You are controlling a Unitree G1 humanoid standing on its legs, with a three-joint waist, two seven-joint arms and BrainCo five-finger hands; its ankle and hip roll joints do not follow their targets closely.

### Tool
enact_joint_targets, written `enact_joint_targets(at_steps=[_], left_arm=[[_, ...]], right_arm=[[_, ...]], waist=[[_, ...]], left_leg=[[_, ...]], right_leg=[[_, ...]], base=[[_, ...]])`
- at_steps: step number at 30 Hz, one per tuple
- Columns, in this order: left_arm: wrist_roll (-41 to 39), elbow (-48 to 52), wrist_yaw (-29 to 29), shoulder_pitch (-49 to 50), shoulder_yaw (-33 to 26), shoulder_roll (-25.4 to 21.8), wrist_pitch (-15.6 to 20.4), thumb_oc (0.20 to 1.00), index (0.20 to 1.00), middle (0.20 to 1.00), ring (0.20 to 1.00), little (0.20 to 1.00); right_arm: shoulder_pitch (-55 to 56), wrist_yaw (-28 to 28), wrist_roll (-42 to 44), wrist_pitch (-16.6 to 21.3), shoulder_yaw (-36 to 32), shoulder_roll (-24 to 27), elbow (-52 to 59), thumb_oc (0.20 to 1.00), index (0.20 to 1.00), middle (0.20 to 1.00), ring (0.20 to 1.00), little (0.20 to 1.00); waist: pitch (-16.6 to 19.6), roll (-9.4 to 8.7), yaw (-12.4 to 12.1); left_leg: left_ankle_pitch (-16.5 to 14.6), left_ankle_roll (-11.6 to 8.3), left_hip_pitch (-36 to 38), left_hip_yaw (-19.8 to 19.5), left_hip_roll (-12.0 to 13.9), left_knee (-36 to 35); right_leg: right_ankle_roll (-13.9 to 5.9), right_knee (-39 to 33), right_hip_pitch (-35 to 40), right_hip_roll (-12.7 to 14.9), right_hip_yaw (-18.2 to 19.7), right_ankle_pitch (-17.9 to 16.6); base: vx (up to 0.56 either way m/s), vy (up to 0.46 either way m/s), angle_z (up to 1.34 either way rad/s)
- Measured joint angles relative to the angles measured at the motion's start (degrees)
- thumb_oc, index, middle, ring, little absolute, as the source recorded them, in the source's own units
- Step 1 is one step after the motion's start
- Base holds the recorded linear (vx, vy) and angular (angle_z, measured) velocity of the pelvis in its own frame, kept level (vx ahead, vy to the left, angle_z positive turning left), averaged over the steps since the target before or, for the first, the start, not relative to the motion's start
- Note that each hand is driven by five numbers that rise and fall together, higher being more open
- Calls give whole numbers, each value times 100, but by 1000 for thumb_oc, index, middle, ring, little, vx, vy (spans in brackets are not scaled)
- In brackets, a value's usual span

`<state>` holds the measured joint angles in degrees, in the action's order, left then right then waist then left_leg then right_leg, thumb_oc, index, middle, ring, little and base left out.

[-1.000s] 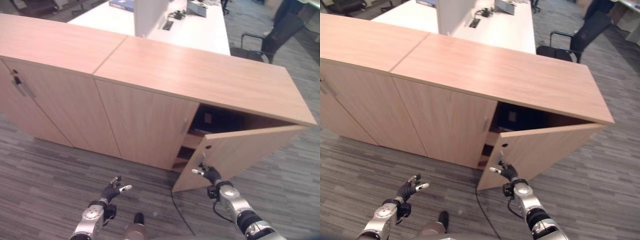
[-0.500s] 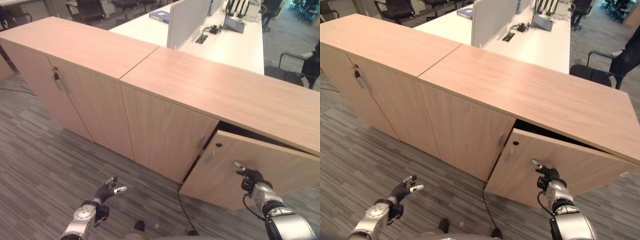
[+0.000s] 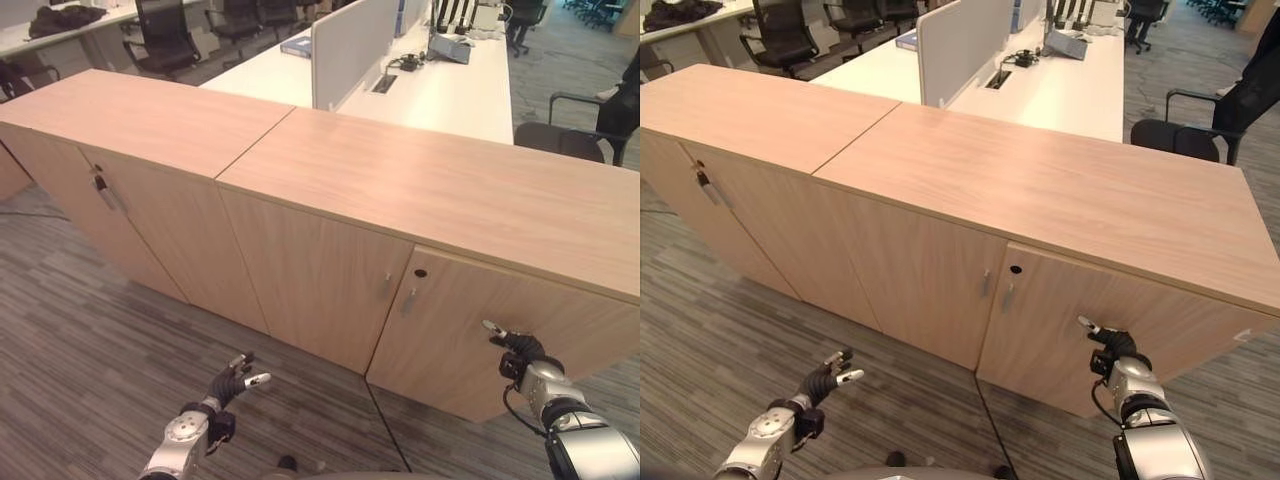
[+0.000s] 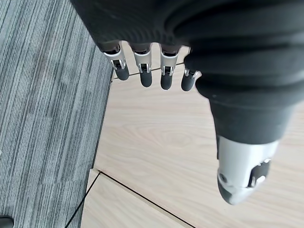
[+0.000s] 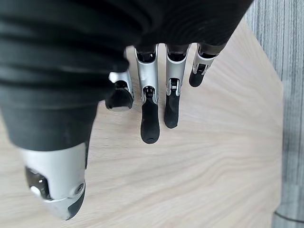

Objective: Put the empty folder in the office cabinet

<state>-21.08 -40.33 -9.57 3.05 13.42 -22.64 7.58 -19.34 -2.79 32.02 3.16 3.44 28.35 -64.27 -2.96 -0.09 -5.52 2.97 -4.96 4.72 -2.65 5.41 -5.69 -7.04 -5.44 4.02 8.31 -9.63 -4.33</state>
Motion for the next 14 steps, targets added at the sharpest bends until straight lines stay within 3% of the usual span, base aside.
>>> enact_joint_targets(at_steps=[2, 8, 10, 14], left_arm=[[0, 0, 11, 197, -47, 88, -4, 1000, 1000, 1000, 1000, 1000], [24, -3, 85, 402, -347, 443, -1, 1000, 1000, 1000, 1000, 1000], [133, -25, 121, 531, -412, 489, -15, 1000, 1000, 1000, 1000, 1000], [183, -67, 148, 591, -467, 456, -10, 1000, 1000, 1000, 1000, 1000]], right_arm=[[639, 50, 10, 165, -123, -340, 981, 1000, 1000, 1000, 1000, 1000], [2209, 170, -317, 419, -82, -1046, 1925, 1000, 1000, 1000, 1000, 1000], [2681, 296, -708, 198, 285, -1186, 1567, 1000, 1000, 1000, 1000, 1000], [2878, 405, -1131, 111, 332, -1236, 1129, 1000, 1000, 1000, 1000, 1000]], waist=[[55, 54, 104], [148, 152, 337], [200, 157, 402], [221, 114, 539]], left_leg=[[-15, -8, 7, 69, 4, -2], [-38, -35, 16, 154, 26, -3], [-71, -13, 12, 244, 29, -3], [-99, -8, 48, 419, 33, -3]], right_leg=[[22, -1, -17, -7, 61, -3], [49, 1, -92, -29, 130, 27], [57, 0, -131, -30, 206, 23], [30, 0, -204, -26, 340, -3]], base=[[8, -25, -16], [7, -32, -7], [9, -18, -21], [-4, -10, -23]])
